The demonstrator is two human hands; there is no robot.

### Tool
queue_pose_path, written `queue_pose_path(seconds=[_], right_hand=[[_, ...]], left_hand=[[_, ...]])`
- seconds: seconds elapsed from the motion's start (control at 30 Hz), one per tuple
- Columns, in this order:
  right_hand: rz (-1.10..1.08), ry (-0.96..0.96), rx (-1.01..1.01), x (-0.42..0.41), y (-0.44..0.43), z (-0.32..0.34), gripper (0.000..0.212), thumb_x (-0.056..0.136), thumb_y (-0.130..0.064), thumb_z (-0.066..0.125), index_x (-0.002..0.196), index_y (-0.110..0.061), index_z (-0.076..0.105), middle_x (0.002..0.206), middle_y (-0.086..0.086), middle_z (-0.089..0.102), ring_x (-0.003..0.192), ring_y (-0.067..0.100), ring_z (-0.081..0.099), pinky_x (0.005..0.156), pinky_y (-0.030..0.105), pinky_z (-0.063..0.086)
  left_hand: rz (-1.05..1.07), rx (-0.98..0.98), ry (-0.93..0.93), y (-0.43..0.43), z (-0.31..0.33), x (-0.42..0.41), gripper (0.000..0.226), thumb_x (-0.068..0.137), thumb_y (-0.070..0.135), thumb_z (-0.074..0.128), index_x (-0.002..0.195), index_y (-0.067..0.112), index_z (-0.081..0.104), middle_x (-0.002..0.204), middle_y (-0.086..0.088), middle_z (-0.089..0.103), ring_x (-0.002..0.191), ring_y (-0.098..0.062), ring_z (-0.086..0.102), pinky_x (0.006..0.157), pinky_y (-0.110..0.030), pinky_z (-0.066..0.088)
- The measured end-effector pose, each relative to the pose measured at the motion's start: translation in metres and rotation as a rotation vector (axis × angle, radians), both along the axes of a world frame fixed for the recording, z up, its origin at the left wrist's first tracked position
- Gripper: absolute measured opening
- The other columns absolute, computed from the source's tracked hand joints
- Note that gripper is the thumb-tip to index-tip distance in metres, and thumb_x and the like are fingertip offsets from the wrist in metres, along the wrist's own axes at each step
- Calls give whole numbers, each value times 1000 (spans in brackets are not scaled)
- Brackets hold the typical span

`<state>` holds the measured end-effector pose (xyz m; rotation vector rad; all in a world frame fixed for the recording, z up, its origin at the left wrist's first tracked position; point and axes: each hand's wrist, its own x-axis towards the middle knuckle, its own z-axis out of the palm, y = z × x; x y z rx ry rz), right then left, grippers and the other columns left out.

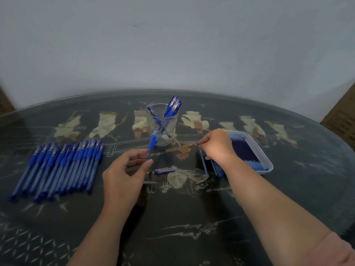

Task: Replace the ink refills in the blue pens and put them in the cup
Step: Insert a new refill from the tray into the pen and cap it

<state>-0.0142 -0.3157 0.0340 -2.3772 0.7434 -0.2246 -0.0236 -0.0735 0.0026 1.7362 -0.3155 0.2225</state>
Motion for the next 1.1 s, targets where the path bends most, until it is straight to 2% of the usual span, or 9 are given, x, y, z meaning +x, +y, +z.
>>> queue_pose_path(seconds=[0.1,0.2,0.37,0.47,0.57,0.67,0.8,0.9,1.1], right_hand=[[-2,-67,69,-9,7,1,12,92,-9,66,91,-13,77,90,5,72,79,26,70,75,42,61],[28,-8,-47,-15,14,-3,7,89,-17,70,93,-16,76,95,2,73,86,24,68,77,34,57],[29,41,-116,-17,16,-7,17,88,-17,70,105,-17,75,104,4,72,96,21,66,79,28,51],[45,-39,-78,-15,20,-8,25,91,-16,65,115,-21,70,104,4,71,89,19,64,74,26,48],[105,-112,-20,-11,32,-5,22,92,-23,66,113,-19,71,97,3,71,75,11,61,71,24,47],[186,-96,18,-7,47,-5,27,87,-28,73,110,-14,73,100,3,71,88,14,65,80,26,52],[207,-18,20,-1,62,-12,29,84,-22,76,112,-16,72,102,5,72,95,19,67,88,35,56],[197,9,-15,2,67,-13,30,86,-11,70,115,-17,72,108,7,70,101,23,66,88,34,57],[159,54,-93,2,67,-11,20,86,-9,66,104,-13,75,88,6,69,82,20,66,74,31,59]], left_hand=[[0,-13,25,0,1,-1,30,78,9,77,98,29,69,94,11,71,90,2,66,76,-7,50],[-3,-24,26,0,1,-2,30,77,8,77,97,29,69,94,10,71,89,2,66,75,-6,49],[-5,-31,35,0,2,-3,31,77,7,77,96,31,69,94,9,71,88,2,66,74,-5,49],[-17,-34,34,0,3,-4,32,77,6,77,95,31,69,93,10,70,88,3,66,73,-5,48],[-14,-31,30,-1,4,-3,32,78,5,77,95,31,68,93,10,70,88,4,65,72,-4,48],[-4,-33,25,-2,3,-3,31,78,6,77,94,32,68,93,10,70,87,3,66,72,-7,50],[2,-18,25,-1,2,-2,33,77,8,77,94,34,67,94,11,70,88,3,66,72,-12,51],[0,-18,27,0,2,-2,32,78,7,77,95,32,67,94,11,70,88,4,65,73,-7,50],[2,-13,24,0,3,-3,33,78,7,77,94,34,67,94,12,70,88,4,65,72,-6,50]])
